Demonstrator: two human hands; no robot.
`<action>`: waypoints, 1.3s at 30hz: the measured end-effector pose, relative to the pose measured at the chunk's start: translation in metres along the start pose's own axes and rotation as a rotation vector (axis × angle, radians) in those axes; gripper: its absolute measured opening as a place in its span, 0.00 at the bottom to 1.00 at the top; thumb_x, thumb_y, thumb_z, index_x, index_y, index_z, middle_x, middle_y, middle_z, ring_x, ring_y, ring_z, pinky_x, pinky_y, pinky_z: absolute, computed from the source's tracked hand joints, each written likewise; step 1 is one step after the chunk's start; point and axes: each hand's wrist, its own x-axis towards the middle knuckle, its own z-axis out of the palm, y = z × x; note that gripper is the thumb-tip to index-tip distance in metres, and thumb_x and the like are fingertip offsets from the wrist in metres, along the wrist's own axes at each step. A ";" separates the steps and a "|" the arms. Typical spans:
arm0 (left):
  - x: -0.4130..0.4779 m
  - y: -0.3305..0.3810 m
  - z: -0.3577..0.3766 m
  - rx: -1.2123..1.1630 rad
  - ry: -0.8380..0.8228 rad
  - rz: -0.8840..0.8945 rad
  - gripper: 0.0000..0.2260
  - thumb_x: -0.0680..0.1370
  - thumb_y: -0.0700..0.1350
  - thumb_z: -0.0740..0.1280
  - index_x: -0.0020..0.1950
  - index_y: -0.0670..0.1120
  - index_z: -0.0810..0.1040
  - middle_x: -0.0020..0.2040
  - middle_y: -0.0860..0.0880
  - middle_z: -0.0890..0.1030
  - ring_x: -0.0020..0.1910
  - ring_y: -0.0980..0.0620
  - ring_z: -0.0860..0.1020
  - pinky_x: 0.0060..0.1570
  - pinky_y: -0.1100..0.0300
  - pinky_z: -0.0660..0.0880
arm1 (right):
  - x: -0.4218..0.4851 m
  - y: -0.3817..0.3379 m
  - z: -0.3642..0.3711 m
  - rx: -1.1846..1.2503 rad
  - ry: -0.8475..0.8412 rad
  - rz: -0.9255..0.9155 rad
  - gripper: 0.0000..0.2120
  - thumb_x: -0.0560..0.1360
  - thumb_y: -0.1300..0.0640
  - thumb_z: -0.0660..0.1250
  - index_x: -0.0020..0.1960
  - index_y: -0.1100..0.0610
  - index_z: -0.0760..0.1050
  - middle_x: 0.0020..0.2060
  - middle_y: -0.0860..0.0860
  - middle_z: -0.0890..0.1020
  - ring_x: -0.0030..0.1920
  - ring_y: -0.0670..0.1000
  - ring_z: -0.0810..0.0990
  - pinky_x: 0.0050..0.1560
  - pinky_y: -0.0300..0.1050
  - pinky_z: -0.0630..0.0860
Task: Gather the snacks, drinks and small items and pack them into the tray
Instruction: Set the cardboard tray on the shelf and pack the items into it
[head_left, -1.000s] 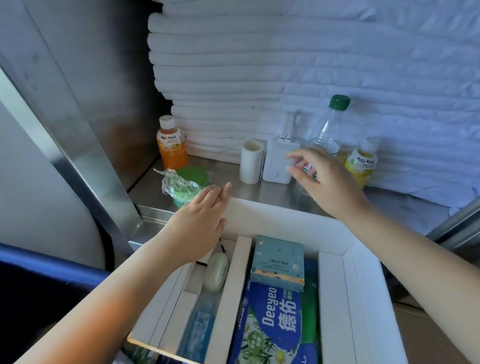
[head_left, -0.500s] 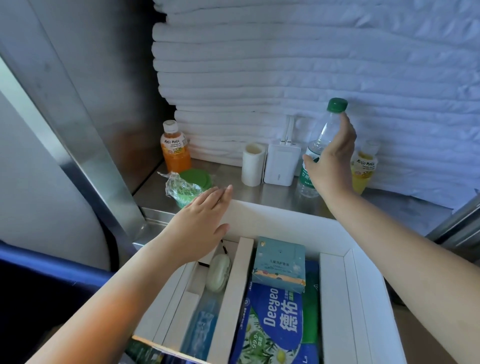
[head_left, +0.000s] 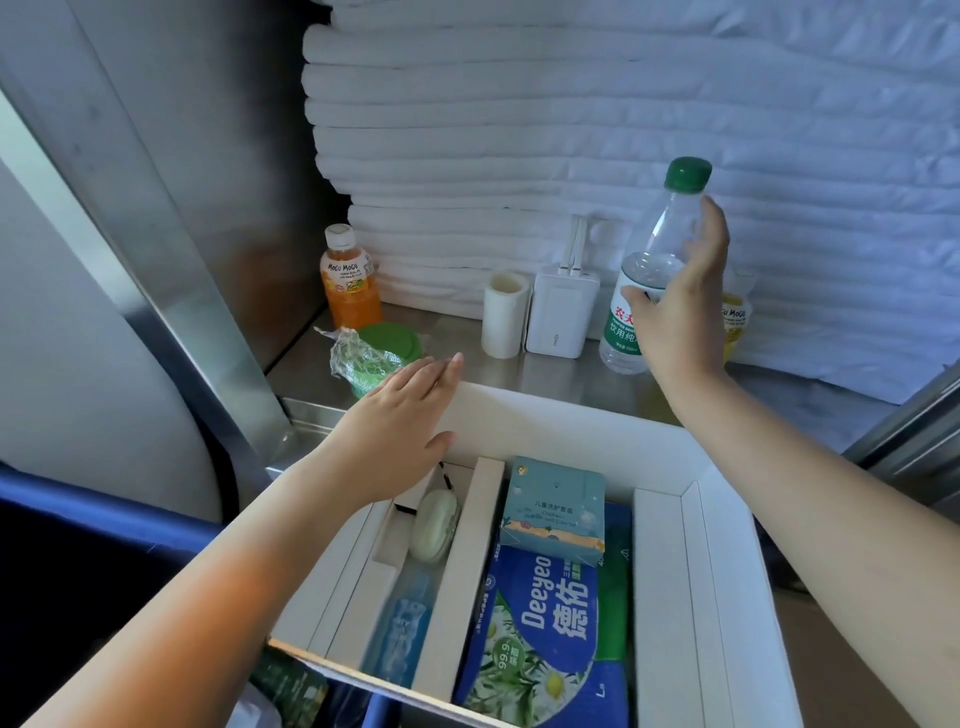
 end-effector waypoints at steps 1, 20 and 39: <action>0.000 0.000 0.000 0.000 -0.001 0.001 0.33 0.81 0.53 0.55 0.77 0.46 0.37 0.77 0.50 0.49 0.76 0.53 0.45 0.71 0.61 0.42 | -0.002 -0.003 -0.004 0.019 -0.005 -0.013 0.42 0.68 0.69 0.71 0.75 0.54 0.52 0.72 0.53 0.62 0.70 0.50 0.65 0.69 0.47 0.66; -0.001 0.000 -0.001 -0.002 -0.024 -0.010 0.33 0.81 0.52 0.56 0.77 0.46 0.38 0.77 0.50 0.50 0.76 0.53 0.46 0.72 0.59 0.46 | -0.048 -0.063 -0.067 0.162 -0.293 -0.317 0.43 0.69 0.63 0.74 0.74 0.46 0.53 0.72 0.46 0.63 0.71 0.45 0.64 0.64 0.34 0.66; -0.001 -0.005 0.000 -0.111 -0.033 -0.036 0.28 0.82 0.46 0.54 0.78 0.48 0.43 0.78 0.51 0.51 0.75 0.56 0.45 0.69 0.64 0.42 | -0.069 -0.057 -0.088 -0.155 -1.000 -0.410 0.43 0.73 0.54 0.70 0.73 0.31 0.44 0.69 0.27 0.54 0.62 0.33 0.66 0.49 0.24 0.69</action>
